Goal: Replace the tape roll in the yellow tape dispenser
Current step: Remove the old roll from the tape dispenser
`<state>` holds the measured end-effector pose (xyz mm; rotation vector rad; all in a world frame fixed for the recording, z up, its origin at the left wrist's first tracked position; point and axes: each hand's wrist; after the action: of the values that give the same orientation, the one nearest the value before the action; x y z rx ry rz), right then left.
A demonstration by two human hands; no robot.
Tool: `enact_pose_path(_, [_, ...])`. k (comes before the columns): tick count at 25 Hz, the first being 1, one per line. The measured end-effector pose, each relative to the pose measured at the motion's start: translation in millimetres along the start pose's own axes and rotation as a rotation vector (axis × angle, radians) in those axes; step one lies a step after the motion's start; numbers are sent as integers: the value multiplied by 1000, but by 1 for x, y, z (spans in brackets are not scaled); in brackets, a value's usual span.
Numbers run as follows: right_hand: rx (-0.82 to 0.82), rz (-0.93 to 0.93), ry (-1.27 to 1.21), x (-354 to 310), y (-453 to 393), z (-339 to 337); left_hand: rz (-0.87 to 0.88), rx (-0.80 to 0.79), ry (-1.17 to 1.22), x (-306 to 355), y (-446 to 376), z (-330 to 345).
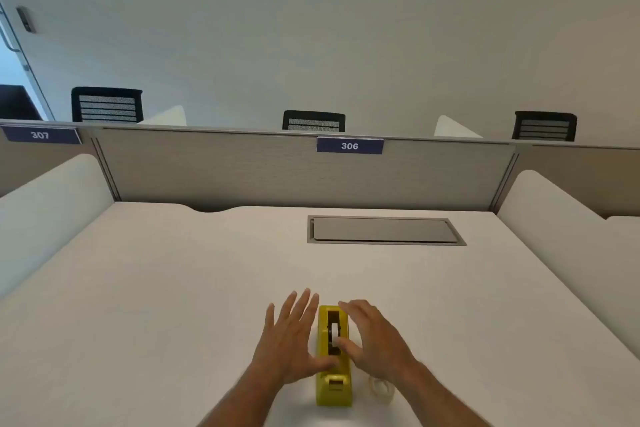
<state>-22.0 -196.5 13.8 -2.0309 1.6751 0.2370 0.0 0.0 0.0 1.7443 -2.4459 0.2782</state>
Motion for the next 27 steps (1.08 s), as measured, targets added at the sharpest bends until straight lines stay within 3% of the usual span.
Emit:
enact_pose_path(6, [-80, -75, 40, 0, -2, 3, 10, -51, 82, 8, -1, 10])
enact_pose_path(15, [-70, -77, 73, 1, -9, 8, -4, -84, 139, 5, 0, 17])
enact_pose_path(27, [-6, 43, -65, -4, -12, 11, 2, -42, 148, 4, -2, 18])
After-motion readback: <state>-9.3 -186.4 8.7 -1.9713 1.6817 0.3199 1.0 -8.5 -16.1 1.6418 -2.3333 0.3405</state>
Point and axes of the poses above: each hand's wrist, its own y-axis away from the middle knuckle, its own z-axis out of the palm, x = y × z, and after that the axes turned 11 degrees about x, right-handed
